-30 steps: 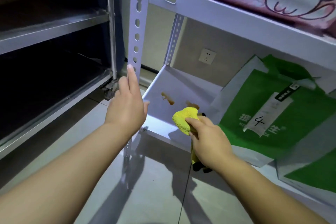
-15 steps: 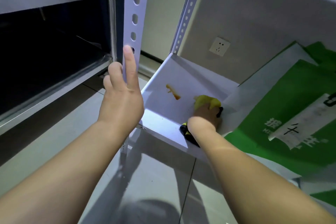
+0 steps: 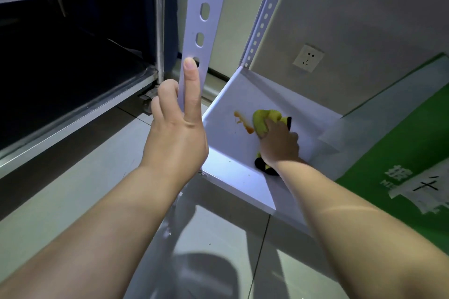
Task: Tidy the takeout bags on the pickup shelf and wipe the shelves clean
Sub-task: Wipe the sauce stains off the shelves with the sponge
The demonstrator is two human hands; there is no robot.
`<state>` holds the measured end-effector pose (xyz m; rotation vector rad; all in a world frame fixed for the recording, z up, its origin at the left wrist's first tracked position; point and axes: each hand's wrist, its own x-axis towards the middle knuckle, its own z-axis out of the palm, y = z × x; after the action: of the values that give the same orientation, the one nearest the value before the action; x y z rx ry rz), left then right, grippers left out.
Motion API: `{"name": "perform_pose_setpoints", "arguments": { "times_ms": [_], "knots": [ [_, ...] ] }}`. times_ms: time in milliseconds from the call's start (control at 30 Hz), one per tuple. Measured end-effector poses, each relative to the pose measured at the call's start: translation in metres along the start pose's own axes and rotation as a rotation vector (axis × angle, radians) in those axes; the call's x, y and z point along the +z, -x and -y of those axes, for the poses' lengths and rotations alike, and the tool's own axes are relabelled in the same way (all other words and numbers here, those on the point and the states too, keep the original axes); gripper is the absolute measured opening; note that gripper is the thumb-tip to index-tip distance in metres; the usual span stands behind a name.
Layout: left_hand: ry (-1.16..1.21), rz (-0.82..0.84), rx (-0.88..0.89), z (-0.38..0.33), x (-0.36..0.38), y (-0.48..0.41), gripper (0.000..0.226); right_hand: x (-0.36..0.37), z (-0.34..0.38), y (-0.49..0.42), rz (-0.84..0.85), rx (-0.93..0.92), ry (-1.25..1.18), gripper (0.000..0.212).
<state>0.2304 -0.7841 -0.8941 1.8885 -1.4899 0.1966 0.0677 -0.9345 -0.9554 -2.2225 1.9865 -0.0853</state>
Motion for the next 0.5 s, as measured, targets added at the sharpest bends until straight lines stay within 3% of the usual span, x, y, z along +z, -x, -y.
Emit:
{"name": "perform_pose_setpoints", "arguments": {
  "times_ms": [100,167,200,367,433,500],
  "knots": [
    [0.007,0.005,-0.004,-0.002,-0.001,-0.001,0.088,0.009,-0.005,0.041,0.023,-0.143,0.089,0.052],
    [-0.007,0.005,-0.001,-0.001,-0.002,0.0,0.088,0.016,-0.017,0.066,-0.021,-0.32,0.305,0.048],
    [-0.019,0.007,0.0,-0.001,-0.002,0.0,0.091,0.017,-0.023,0.07,-0.037,-0.305,0.335,0.049],
    [-0.118,0.075,0.003,0.001,-0.001,0.004,0.084,0.001,-0.005,0.034,0.08,0.205,-0.006,0.054],
    [-0.215,0.132,0.005,0.005,0.005,0.004,0.075,-0.001,0.012,0.036,0.106,0.205,0.061,0.062],
    [-0.261,0.163,0.001,0.003,0.006,0.003,0.066,0.007,0.022,0.056,0.054,0.004,0.217,0.072]
  ]
}}
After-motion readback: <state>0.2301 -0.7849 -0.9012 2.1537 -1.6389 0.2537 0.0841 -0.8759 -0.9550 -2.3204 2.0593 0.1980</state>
